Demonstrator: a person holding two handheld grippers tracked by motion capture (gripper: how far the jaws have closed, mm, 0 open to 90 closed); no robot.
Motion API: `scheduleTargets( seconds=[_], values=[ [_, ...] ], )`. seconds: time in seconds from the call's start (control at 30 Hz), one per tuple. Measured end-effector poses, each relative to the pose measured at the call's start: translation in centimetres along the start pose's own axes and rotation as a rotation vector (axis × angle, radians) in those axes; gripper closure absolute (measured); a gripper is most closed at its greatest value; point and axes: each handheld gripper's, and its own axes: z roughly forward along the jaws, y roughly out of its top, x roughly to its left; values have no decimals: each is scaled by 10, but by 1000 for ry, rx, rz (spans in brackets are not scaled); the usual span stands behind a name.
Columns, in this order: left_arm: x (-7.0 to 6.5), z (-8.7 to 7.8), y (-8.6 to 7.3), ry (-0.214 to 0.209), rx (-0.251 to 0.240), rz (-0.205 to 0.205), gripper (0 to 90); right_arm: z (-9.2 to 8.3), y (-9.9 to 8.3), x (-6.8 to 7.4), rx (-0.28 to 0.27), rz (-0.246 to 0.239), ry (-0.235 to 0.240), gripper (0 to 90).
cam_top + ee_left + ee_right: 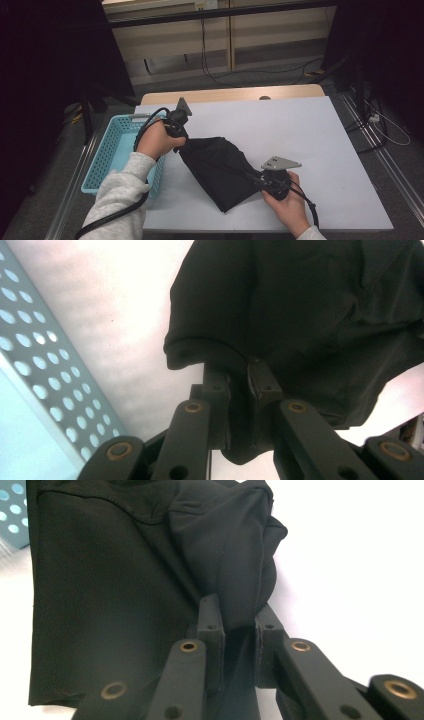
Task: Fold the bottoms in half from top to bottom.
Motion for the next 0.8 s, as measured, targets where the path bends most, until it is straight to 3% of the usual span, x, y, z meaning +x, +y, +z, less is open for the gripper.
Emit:
scheduleTargets(
  seconds=[0.57,0.8],
  values=[
    [0,-25,0,30,2,16,818,2,7,9,-54,-13,18,792],
    [0,-41,0,75,12,16,819,4,12,17,-79,-26,28,792]
  ],
)
